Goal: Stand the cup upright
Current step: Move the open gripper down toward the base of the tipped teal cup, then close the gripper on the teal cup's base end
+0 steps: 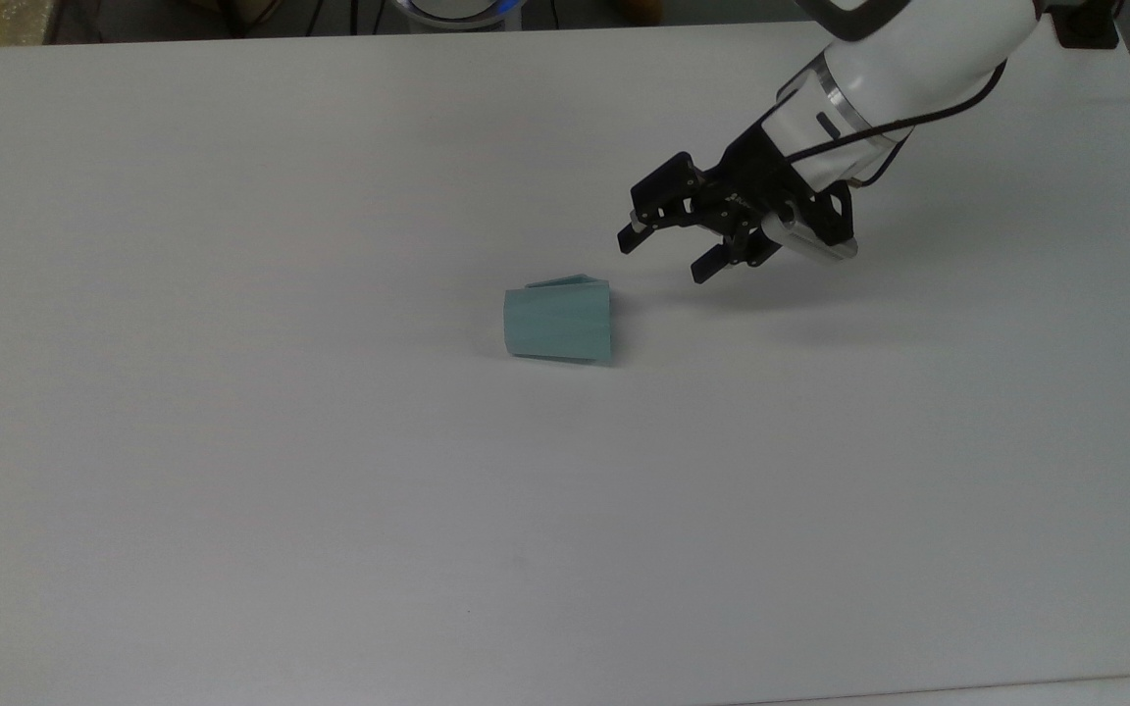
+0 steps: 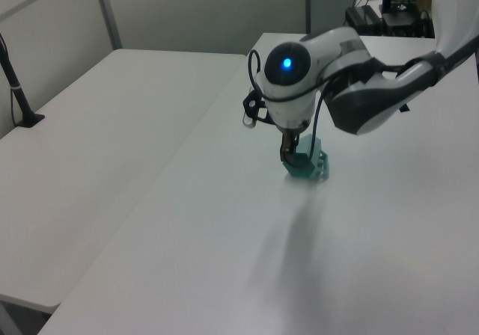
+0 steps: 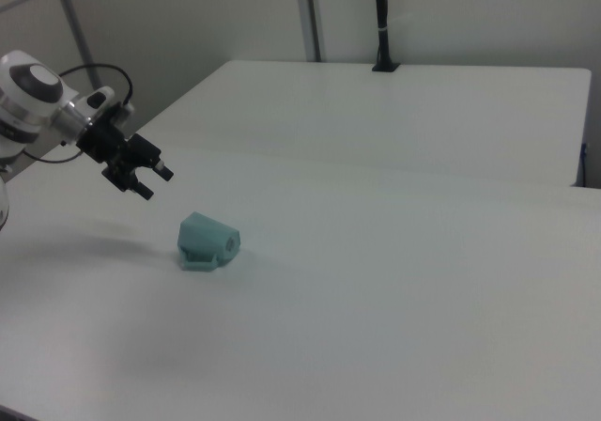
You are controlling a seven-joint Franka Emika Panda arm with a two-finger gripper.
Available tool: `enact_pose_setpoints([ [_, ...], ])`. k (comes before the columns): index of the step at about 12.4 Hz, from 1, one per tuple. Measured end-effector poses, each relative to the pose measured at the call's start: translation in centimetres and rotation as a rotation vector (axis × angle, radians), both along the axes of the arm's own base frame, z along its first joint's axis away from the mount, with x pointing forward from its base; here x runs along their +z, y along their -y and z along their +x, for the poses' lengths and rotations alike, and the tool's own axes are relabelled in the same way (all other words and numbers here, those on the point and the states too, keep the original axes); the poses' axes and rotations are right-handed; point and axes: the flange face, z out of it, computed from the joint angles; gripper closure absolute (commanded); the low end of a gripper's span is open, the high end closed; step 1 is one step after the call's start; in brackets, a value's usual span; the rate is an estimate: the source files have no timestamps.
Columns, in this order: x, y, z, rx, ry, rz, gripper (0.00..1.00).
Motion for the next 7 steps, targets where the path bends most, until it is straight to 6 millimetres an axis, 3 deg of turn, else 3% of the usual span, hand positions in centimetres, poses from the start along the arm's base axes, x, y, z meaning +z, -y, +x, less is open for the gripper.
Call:
enact_pose_setpoints([
  [4, -4.5, 0.3, 0.5, -0.020, -0.008, -0.104, 0.00],
  [7, -4.9, 0.6, 0.7, -0.024, 0.012, -0.136, 0.00],
])
